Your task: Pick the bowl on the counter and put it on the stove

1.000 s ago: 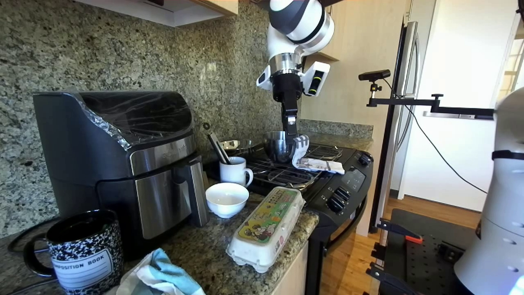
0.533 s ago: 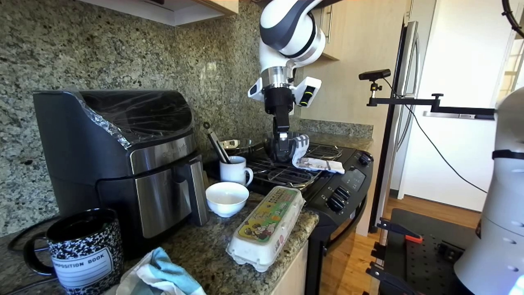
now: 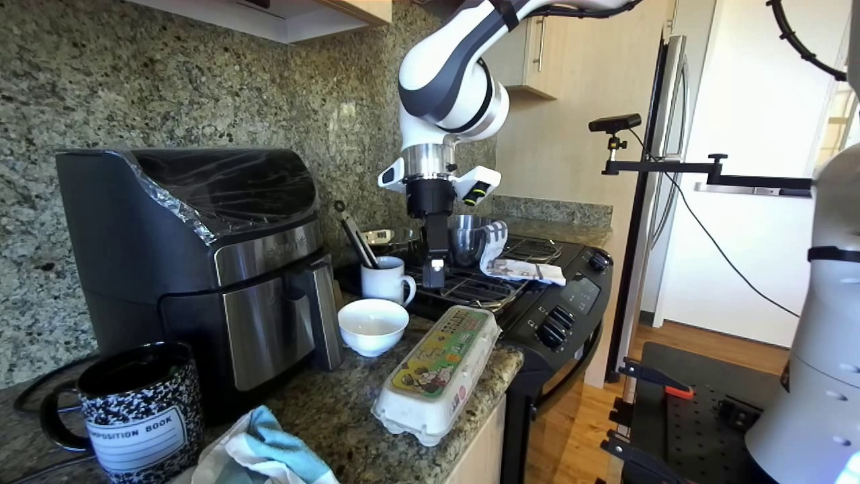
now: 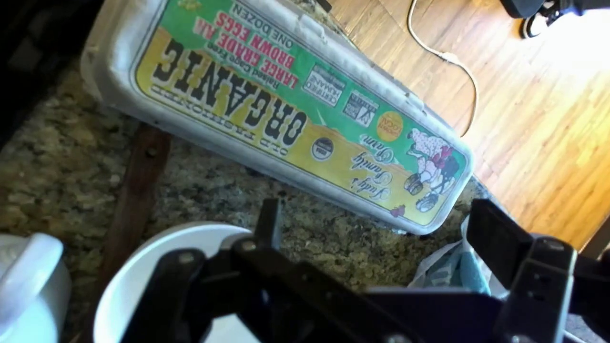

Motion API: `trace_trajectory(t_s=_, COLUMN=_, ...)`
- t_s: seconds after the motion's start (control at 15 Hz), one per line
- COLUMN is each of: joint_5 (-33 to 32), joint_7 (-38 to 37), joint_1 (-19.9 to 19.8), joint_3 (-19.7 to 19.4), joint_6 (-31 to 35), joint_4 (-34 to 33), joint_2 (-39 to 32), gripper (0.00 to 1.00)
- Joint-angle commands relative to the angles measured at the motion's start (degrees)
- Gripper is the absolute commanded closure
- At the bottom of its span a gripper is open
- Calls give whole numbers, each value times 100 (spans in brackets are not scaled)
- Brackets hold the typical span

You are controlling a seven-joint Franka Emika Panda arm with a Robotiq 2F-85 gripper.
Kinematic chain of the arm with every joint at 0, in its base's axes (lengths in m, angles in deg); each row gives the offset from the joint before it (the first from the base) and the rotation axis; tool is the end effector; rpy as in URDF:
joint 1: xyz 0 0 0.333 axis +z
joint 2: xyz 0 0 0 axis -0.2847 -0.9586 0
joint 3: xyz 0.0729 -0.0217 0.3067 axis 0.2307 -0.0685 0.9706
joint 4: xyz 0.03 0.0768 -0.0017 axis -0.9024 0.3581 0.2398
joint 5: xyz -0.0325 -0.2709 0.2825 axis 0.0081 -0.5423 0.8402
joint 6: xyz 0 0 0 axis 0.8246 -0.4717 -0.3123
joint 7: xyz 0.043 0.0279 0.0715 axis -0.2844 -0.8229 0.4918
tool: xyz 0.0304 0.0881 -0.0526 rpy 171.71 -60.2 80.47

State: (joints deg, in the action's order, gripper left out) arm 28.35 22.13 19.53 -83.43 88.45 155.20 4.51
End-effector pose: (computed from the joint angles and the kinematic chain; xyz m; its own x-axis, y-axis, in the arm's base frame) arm 0.5277 0.0592 0.3050 0.7579 0.6524 0.0079 0.6111 -0.7056 -0.3587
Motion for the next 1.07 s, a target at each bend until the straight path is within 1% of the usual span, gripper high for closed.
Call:
trace_trajectory(t_s=0.0, joint_5=-67, joint_7=115, joint_1=-112, joint_3=180, joint_6=230, joint_4=-286, joint_2=-343, gripper=0)
trace_trajectory(t_s=0.73, joint_5=-273, joint_7=146, joint_1=-221, joint_3=530, joint_6=1302, joint_4=-706, joint_2=-1240, gripper=0)
trace_trajectory(t_s=1.0, joint_5=-479, joint_7=84, joint_1=-237, joint_3=632, joint_6=1569, joint_4=-804, joint_2=-1455, gripper=0)
